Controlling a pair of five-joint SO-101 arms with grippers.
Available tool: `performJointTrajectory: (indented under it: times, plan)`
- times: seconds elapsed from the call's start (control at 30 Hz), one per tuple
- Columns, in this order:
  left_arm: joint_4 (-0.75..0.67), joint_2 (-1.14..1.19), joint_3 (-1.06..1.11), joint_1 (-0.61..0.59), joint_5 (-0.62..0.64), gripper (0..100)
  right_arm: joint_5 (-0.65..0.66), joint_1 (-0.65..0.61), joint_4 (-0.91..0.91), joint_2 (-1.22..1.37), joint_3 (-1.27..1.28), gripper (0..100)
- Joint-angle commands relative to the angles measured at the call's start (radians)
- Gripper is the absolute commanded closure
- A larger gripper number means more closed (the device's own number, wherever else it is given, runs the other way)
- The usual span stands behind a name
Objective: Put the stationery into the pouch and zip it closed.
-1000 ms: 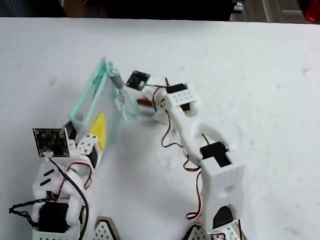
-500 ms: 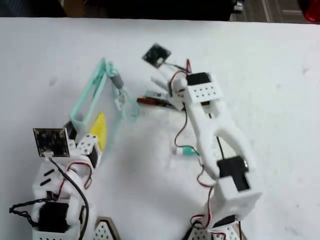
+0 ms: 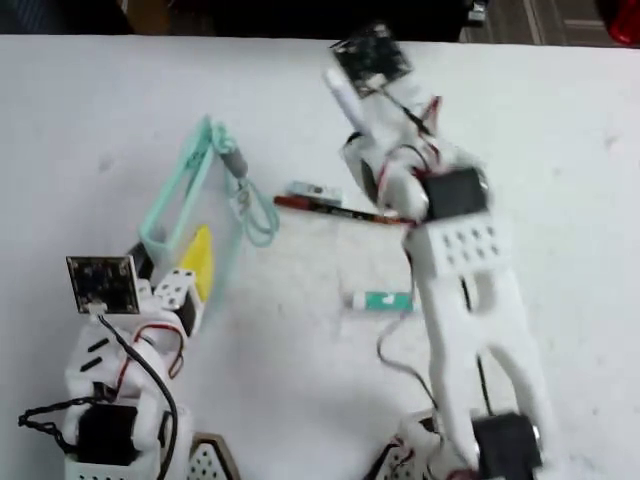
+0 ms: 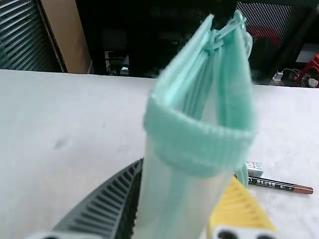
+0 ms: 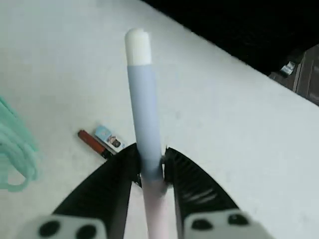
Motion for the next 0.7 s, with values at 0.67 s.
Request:
performJointTrajectory:
  times: [0.67]
  plan:
    - [-0.009, 0.008, -0.005, 0.033, 0.006, 80, -0.11, -0.456, -0.367, -0.395, -0.035, 98.2]
